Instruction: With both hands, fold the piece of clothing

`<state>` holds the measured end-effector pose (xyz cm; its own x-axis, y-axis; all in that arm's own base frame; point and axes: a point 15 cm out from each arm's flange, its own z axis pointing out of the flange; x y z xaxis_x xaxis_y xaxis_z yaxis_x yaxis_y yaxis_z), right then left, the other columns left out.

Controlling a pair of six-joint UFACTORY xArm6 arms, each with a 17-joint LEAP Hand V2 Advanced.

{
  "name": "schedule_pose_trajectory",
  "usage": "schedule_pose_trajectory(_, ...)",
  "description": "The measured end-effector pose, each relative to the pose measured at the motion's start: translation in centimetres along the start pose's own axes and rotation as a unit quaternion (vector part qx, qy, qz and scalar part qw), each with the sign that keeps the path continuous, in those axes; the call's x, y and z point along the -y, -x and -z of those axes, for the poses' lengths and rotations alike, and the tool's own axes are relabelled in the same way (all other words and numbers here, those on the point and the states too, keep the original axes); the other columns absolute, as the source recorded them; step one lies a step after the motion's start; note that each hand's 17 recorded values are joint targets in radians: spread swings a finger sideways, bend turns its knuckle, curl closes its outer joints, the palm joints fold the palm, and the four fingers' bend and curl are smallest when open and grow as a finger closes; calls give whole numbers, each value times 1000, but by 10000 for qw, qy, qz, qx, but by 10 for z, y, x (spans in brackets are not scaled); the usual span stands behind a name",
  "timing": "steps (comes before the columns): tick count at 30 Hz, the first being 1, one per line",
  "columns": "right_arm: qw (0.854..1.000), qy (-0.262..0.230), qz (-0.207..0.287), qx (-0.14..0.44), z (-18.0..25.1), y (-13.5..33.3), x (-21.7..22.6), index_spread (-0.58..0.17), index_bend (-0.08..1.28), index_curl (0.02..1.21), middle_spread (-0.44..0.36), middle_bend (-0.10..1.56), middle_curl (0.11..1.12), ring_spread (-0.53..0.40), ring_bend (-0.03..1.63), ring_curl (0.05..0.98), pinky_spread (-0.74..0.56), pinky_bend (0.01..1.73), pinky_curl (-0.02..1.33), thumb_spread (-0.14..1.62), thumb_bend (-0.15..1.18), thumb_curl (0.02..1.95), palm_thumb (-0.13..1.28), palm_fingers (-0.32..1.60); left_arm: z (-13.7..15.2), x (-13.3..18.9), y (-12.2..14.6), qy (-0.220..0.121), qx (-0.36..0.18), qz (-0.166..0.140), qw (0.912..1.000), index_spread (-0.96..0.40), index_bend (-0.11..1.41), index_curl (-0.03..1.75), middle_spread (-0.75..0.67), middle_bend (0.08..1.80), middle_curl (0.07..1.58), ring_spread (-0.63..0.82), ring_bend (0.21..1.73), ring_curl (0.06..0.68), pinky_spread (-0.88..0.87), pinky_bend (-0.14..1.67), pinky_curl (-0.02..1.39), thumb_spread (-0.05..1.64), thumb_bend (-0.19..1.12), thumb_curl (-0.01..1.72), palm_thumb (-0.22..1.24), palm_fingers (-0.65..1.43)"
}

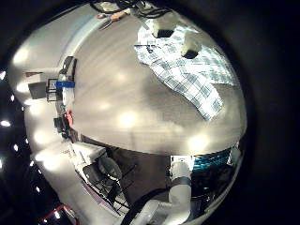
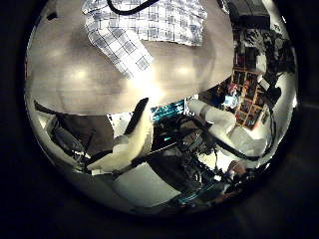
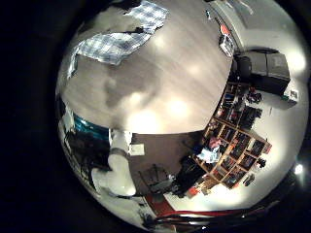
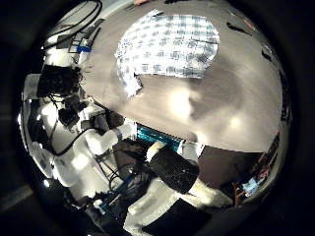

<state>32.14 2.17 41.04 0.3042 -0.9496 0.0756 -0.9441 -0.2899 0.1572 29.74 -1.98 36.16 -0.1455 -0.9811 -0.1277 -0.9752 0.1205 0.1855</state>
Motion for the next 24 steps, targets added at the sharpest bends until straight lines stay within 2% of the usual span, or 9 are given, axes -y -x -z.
schedule_pose_trajectory(5,9999,124,6,23,-7,0,4,-408,177,351,-75,397,361,-54,775,178,216,910,-1,1306,-14,287,380,218,-6,-6,4,86,-67,90,9999,-74,175,405,161,186,326,213,695,216,211,373,424,1114,-22,308,293,209)
schedule_pose_trajectory(13,9998,183,-44,20,-10,-4,1,-405,167,333,-75,384,360,-50,762,179,222,881,4,1308,-13,282,380,248,-19,-6,1,174,-82,-47,9998,-73,181,401,160,181,330,213,695,214,210,375,419,1112,-20,307,297,211)
schedule_pose_trajectory(17,9995,248,-180,73,-14,-11,0,-402,165,324,-76,380,359,-61,769,183,221,872,6,1308,-13,280,380,261,-40,11,2,127,-49,-237,9996,-60,178,397,178,176,327,231,687,214,216,383,421,1101,-26,306,288,166)
schedule_pose_trajectory(21,9991,335,-207,128,-17,-12,-2,-405,170,319,-76,379,360,-65,765,183,212,867,6,1311,-14,276,378,274,-70,43,14,-80,-32,-369,9993,-47,165,385,207,170,316,266,691,217,238,406,421,1042,-41,300,244,112)
schedule_pose_trajectory(24,9985,475,-239,160,-20,-10,-6,-407,170,318,-77,379,360,-66,763,183,210,861,5,1312,-13,273,378,278,-95,66,23,-194,-59,-668,9976,-42,164,377,235,164,306,297,687,215,253,426,423,990,-47,297,195,67)
